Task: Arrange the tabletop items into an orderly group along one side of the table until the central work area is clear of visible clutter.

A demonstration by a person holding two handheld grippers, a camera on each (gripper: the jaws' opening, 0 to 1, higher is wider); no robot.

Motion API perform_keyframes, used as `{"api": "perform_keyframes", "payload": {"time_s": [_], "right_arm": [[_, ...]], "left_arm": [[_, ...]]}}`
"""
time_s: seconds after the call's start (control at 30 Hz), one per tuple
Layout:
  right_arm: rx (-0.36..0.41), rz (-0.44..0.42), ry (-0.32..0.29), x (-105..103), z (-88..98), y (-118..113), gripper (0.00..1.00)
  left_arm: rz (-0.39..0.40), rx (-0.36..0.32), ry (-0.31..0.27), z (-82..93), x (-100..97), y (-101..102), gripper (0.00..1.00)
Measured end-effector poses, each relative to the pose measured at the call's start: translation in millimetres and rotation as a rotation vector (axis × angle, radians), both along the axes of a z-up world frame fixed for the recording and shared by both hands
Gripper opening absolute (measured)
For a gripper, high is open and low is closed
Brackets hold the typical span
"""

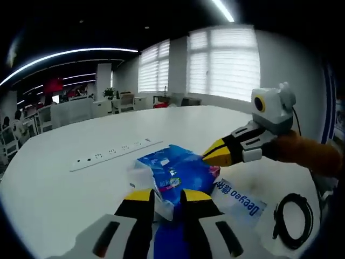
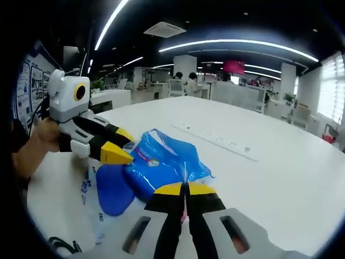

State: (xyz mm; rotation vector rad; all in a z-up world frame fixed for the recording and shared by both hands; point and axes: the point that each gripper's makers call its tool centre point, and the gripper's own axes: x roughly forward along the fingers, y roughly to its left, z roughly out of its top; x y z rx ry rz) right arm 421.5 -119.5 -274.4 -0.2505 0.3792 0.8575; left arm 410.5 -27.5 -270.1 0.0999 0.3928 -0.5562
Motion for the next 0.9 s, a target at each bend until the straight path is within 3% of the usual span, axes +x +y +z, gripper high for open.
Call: {"api": "perform_keyframes", "payload": {"time_s": [0.57,0.83,0.9], "right_arm": [[0.041,-0.018,-0.070,-2.1,29.6,-7.8,0.00],[0.071,-0.026,-0.109,-7.9,48.7,-10.9,0.00],[0.078,-0.025,-0.117,-9.6,53.7,-10.9,0.00]], "left_arm": [[-0.014,-0.028,-0.045,15.8,-24.8,-15.7,0.14],[-0.015,-0.031,-0.074,28.6,-31.3,-18.1,0.14],[-0.012,-0.035,-0.085,35.6,-24.1,-13.1,0.13]]}}
